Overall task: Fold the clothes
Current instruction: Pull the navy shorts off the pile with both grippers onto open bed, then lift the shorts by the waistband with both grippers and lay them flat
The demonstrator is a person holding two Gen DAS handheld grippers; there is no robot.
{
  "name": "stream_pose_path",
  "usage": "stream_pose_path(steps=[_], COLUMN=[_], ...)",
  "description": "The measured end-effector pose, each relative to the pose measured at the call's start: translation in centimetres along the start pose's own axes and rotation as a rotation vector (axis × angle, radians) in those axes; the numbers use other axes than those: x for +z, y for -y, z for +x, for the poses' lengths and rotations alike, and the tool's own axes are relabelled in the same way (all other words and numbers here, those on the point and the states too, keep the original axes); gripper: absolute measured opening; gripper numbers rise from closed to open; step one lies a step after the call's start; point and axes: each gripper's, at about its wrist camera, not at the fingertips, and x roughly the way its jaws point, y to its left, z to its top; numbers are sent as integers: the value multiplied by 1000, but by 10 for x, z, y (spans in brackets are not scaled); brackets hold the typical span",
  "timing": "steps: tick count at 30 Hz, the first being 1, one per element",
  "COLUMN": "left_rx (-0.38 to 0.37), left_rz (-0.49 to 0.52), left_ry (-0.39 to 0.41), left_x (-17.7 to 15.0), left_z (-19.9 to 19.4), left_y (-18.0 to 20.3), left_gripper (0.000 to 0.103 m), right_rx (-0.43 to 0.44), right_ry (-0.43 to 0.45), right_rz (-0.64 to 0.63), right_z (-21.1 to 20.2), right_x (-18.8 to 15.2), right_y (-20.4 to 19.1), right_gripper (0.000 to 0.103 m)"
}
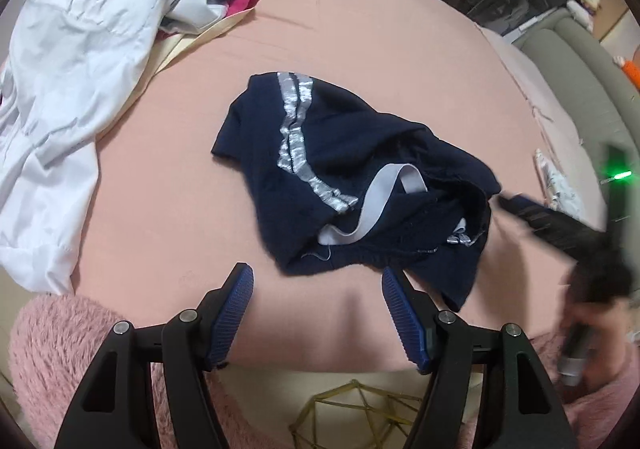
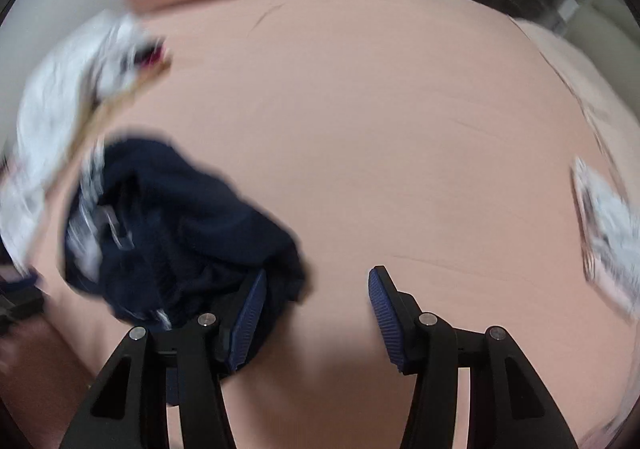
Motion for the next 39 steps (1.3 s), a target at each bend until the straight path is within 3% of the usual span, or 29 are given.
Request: stream_pose_path(steps=[3, 6, 9, 10, 11, 16, 17, 19, 20, 23, 28, 30, 32, 34, 37, 39], left_rx=[45, 87, 179, 206, 224, 233, 235, 239, 241, 225, 155, 151, 119, 131, 94, 67], left_rz=[42, 73, 128, 151, 162, 125, 117, 102, 94, 53, 127, 143, 140, 120, 91, 96], left_ry=[-22, -37, 11, 22, 29, 18, 16, 11, 9, 52, -18, 5, 44, 106, 198, 253], left_x=[3, 7, 20, 25, 28, 32, 32, 34, 34, 39, 45, 48, 51, 53, 57, 46], left_z=[12, 24, 30, 32, 34, 37, 38, 39, 40, 34, 60, 59, 49, 30, -9, -41], left_y=[7, 10, 13, 13, 12, -5, -9, -16, -19, -27, -20, -17, -18, -22, -19, -5], left_gripper=[65, 65, 65, 59, 47, 29, 27, 26, 26, 26, 26, 26, 9, 7, 6, 7], right_rx=[79, 112, 70, 56, 42, -27, -41, -69, -83, -123, 11, 86, 122, 97, -56, -91], right_ry=[62, 74, 54, 53, 51, 44, 42, 39, 38, 51, 5, -16, -22, -5, 89, 154], right_rz=[3, -61, -98, -96, -95, -89, -87, -85, -83, -50, 5, 32, 39, 20, -28, -61], right_z=[-35, -42, -22, -19, -16, 1, 4, 10, 14, 15, 14, 18, 19, 16, -4, -28], right_x=[2, 2, 3, 2, 1, -1, -2, -3, -4, -5, -11, -14, -12, -8, -4, -4], right_y=[-3, -22, -40, -39, -38, -35, -34, -32, -31, -20, 4, 6, 5, 5, 15, 15], right_gripper=[54, 65, 65, 65, 65, 65, 64, 45, 44, 45, 43, 38, 29, 17, 16, 16])
